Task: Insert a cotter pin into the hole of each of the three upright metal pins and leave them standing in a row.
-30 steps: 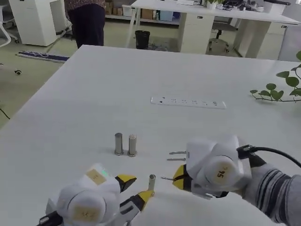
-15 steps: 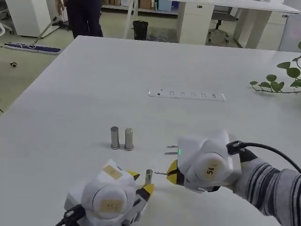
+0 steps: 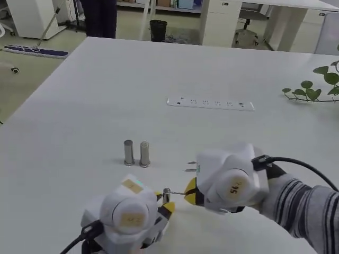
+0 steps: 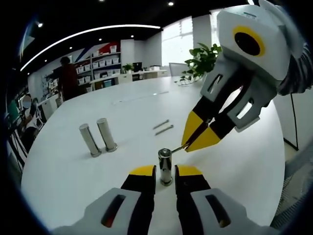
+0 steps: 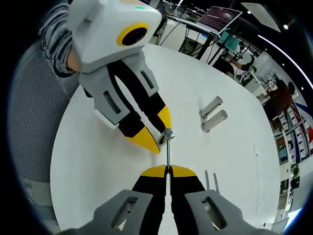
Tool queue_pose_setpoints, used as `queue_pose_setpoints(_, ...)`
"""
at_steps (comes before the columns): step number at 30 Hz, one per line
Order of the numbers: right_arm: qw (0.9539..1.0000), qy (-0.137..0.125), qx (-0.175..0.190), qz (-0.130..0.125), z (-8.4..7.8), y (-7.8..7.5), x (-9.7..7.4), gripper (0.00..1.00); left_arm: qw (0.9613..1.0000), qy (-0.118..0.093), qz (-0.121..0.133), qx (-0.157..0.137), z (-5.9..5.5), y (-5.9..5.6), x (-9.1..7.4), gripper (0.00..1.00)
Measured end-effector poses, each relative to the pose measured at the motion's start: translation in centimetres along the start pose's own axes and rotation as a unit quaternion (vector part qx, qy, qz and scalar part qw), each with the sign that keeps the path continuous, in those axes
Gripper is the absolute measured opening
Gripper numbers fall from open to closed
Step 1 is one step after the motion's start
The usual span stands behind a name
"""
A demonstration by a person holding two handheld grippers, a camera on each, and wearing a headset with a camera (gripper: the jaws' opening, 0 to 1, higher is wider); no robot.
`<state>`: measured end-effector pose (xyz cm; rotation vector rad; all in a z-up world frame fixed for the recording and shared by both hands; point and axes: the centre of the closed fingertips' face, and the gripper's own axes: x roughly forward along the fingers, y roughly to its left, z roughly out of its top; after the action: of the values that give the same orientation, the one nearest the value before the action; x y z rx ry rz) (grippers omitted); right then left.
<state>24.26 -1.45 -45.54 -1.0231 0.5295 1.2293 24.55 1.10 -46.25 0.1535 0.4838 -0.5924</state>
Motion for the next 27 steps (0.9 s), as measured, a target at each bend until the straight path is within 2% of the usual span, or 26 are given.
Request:
queue_pose_setpoints(5,1.0000,-0.001,-0.001,0.001,0.1,0.2,0.0,0.00,1.0000,0.002,-0.003,0.004,0.0,-0.3,0.3,0.09)
queue_pose_setpoints(14,1.0000,0.000,-0.001,0.003,0.4,0.1,-0.1,0.00,0.9999,0.008,0.003,0.010,-0.2,0.0,0.5,0.06)
queue_pose_setpoints(20,0.9998,0.001,0.017,0.007,0.5,0.3,-0.3,0.00,0.9998,0.009,0.006,0.015,-0.3,-0.1,0.6,0.06)
queue_pose_setpoints(23,0.9990,-0.016,0.040,0.013,1.2,0.3,-0.5,0.00,0.9998,0.009,0.004,0.016,-0.3,-0.2,0.6,0.05)
queue_pose_setpoints(27,0.9995,-0.010,0.028,0.010,1.3,0.3,-0.3,0.00,0.9999,0.008,0.004,0.013,-0.3,-0.3,0.6,0.05)
